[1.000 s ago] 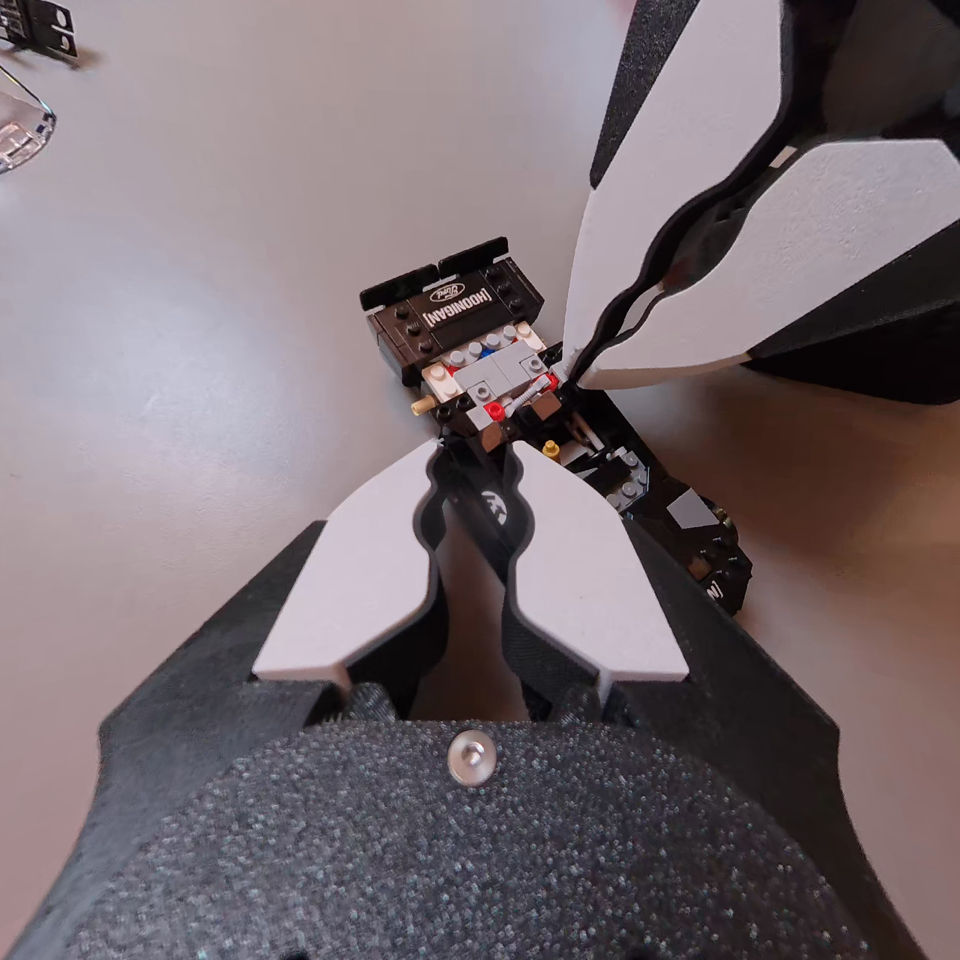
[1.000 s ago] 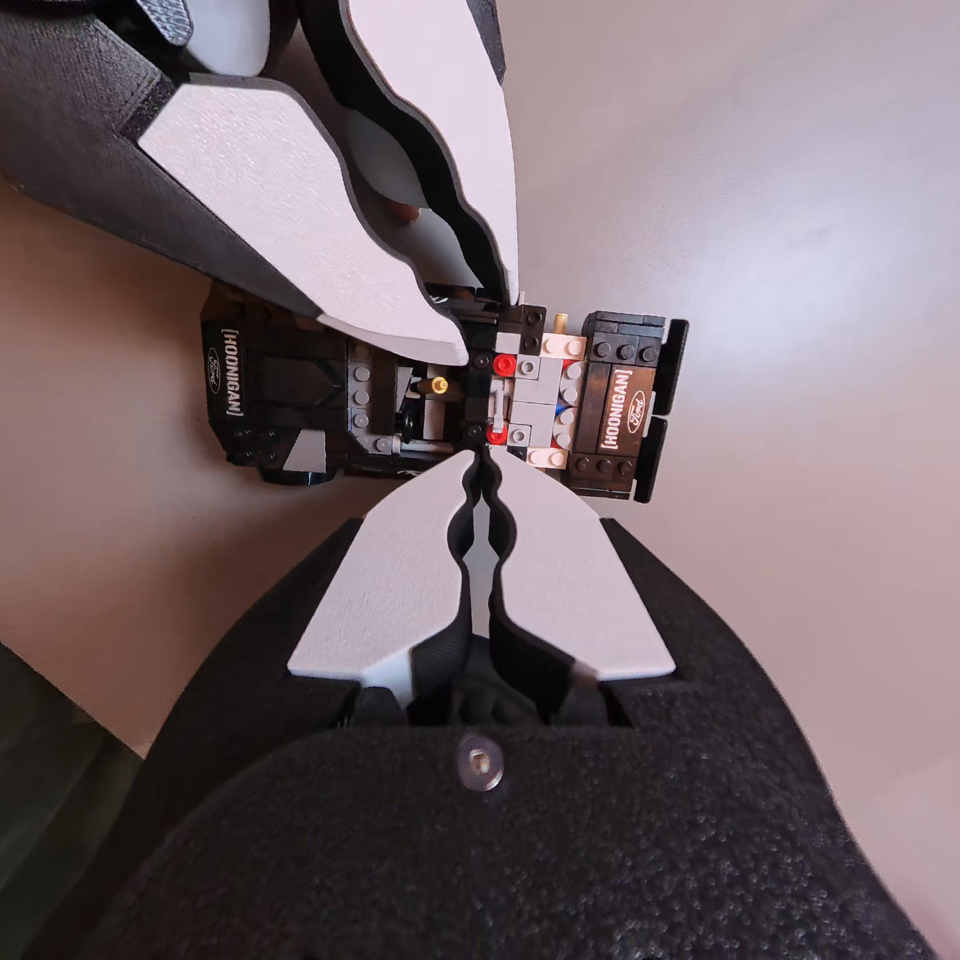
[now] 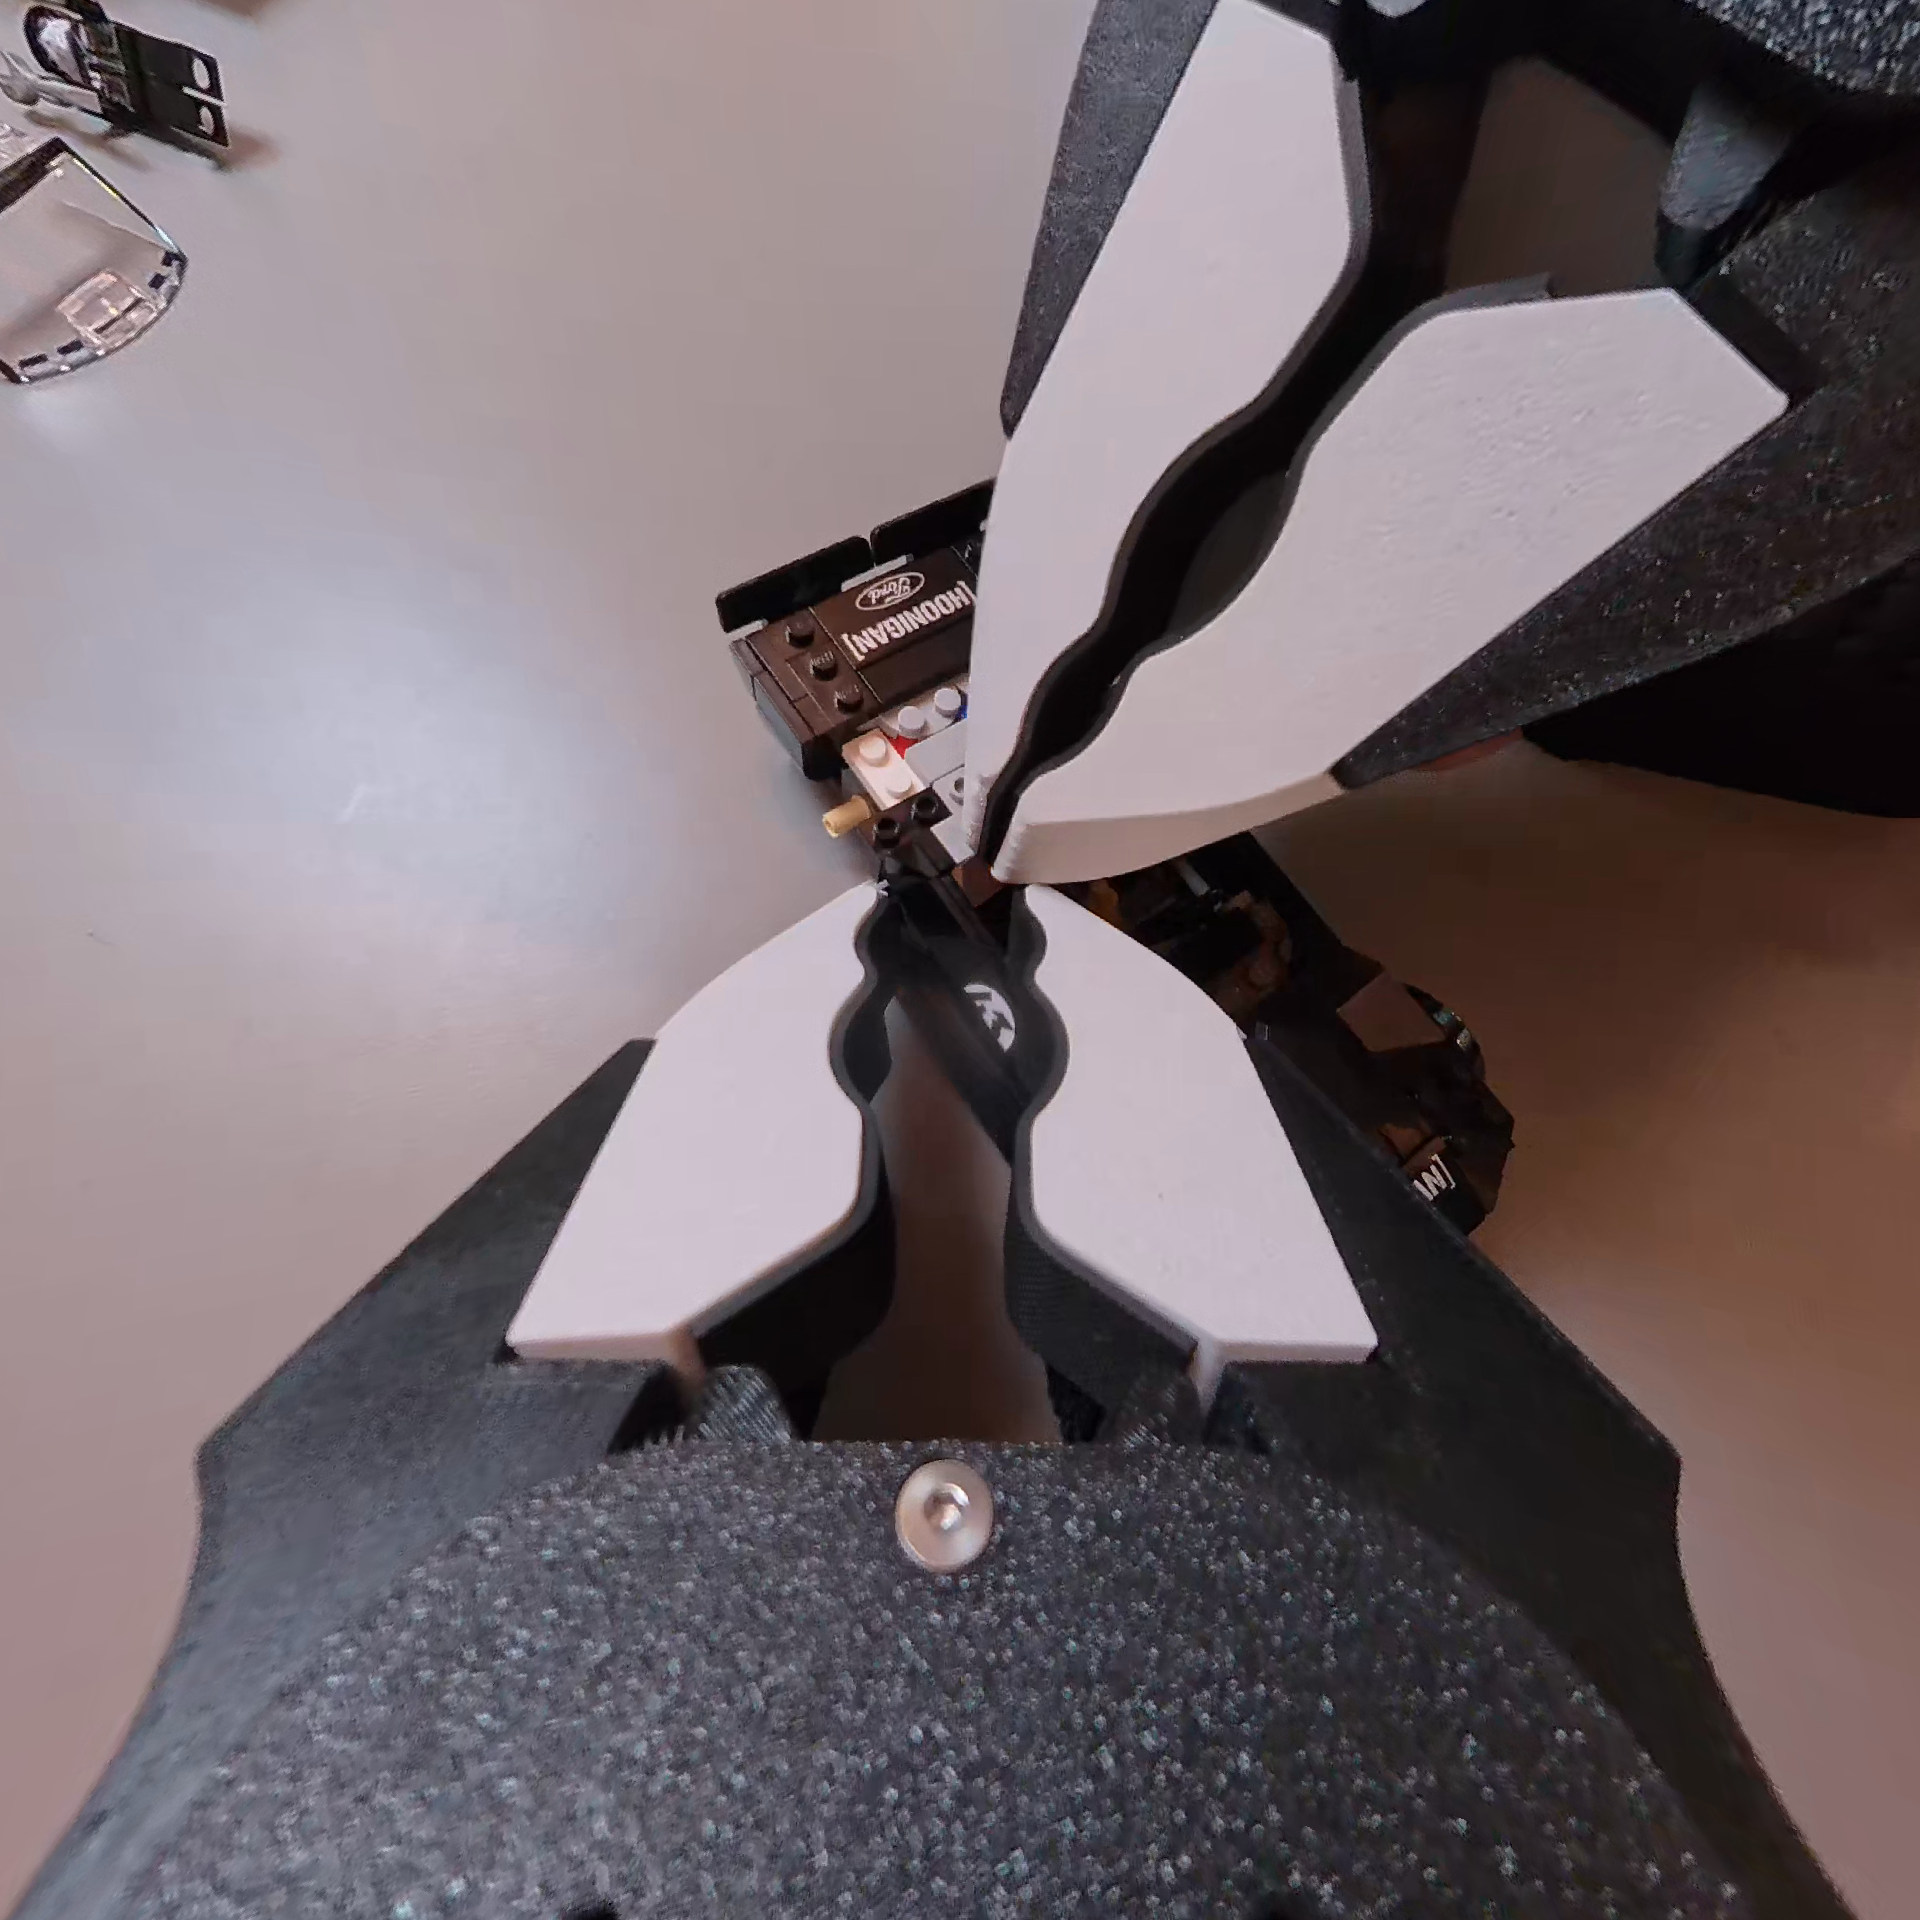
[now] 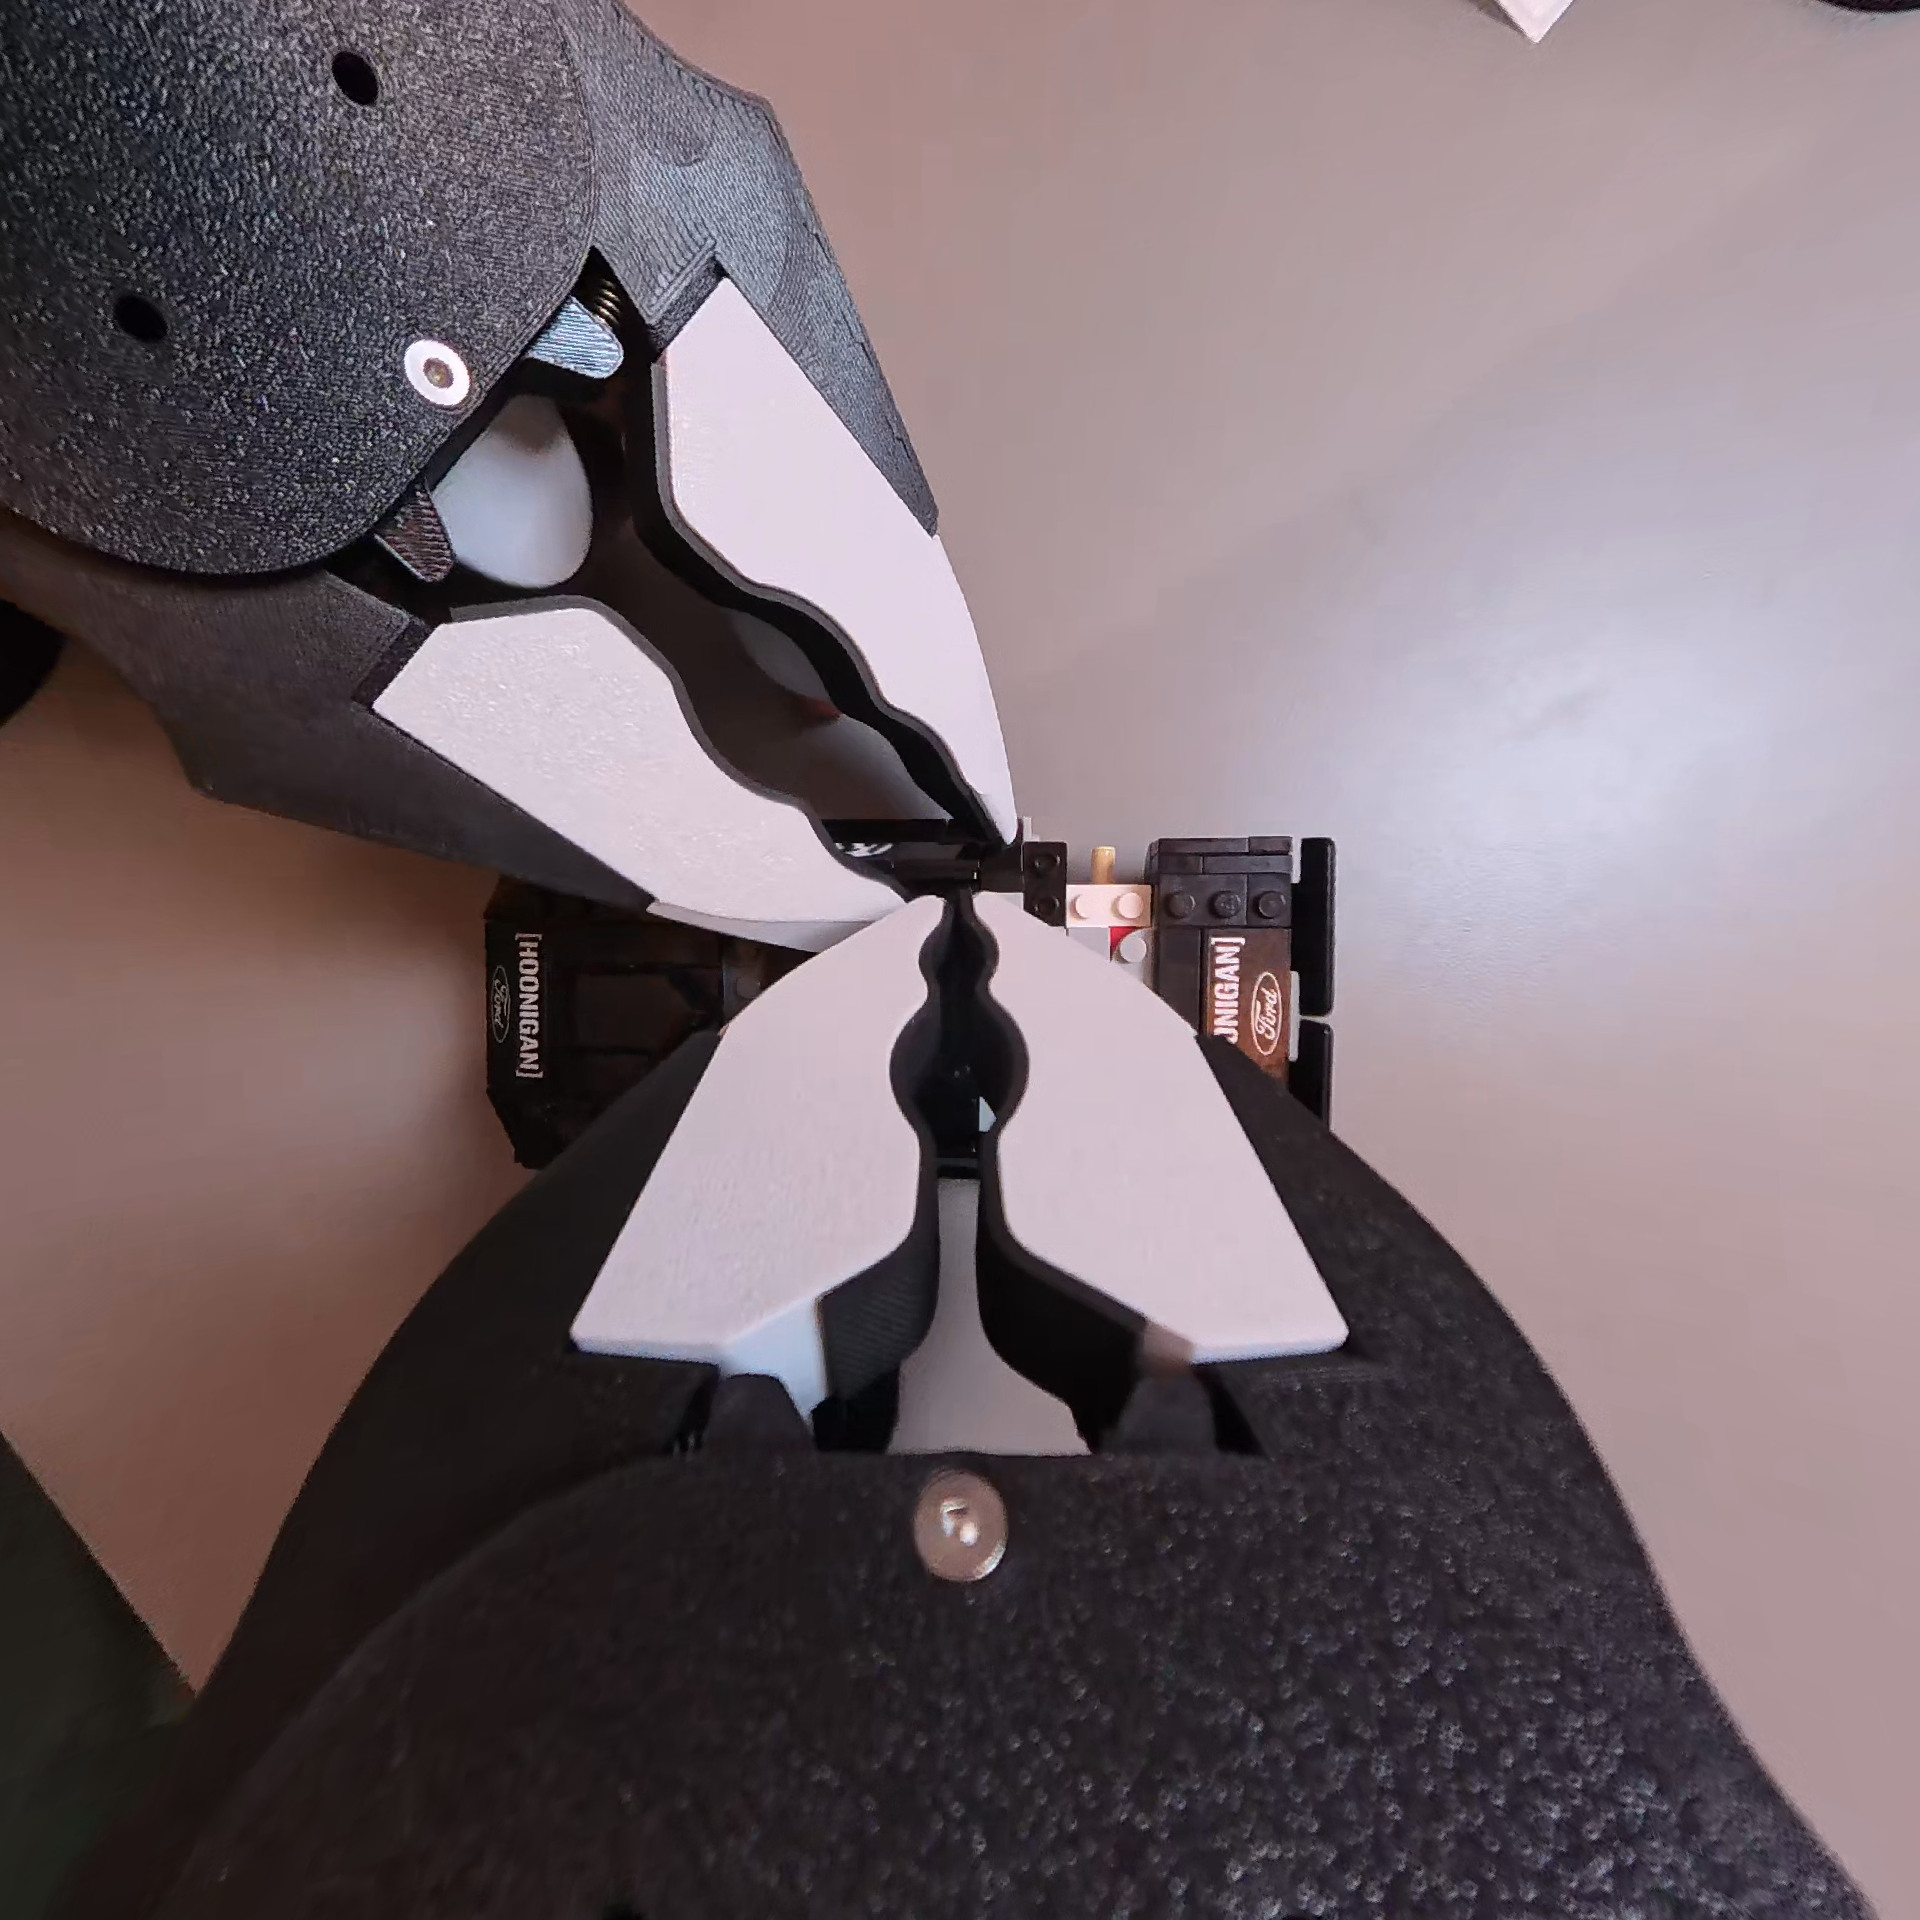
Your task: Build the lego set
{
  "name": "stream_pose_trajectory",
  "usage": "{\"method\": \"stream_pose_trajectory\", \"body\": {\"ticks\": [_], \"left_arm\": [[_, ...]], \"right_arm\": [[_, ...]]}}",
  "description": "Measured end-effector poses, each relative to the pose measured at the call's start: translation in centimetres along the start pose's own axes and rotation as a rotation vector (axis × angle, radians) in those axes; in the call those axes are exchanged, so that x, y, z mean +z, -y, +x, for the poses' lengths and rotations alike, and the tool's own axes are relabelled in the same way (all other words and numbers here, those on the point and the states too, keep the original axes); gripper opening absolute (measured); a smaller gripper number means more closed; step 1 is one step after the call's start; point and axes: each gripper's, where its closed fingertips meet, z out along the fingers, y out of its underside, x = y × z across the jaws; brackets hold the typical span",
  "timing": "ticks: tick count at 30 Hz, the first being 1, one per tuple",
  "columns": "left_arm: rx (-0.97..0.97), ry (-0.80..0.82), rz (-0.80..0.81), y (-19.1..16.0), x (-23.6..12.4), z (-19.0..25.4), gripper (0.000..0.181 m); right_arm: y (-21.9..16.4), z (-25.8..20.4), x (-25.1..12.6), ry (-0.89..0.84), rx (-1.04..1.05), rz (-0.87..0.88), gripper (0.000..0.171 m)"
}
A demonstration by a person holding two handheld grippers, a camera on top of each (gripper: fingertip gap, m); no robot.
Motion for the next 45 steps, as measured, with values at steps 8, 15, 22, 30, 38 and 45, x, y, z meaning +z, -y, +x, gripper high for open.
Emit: {"method": "stream_pose_trajectory", "body": {"ticks": [8,15,22,30,38,45], "left_arm": [[0.04,0.026,-0.008,0.0,0.1,0.3,0.021],[0.018,0.005,0.0,0.0,0.1,0.2,0.021],[0.019,0.007,0.0,0.1,0.1,0.3,0.021],[0.026,0.009,-0.001,0.0,0.0,0.4,0.021],[0.032,0.008,-0.003,0.0,0.0,0.4,0.021],[0.035,0.015,-0.004,-0.1,0.0,0.4,0.021]], "right_arm": [[-0.1,0.1,0.4,0.031,0.013,-0.036,0.0],[0.3,0.6,-0.8,0.012,0.049,0.049,0.0],[-1.9,-0.4,-1.4,-0.008,0.019,0.035,0.0],[-2.2,-0.6,-0.9,-0.031,-0.054,-0.033,0.023],[-2.2,-0.2,-0.5,-0.055,-0.09,-0.078,0.009],[-2.3,-0.2,-0.5,-0.028,-0.08,-0.155,0.008]]}}
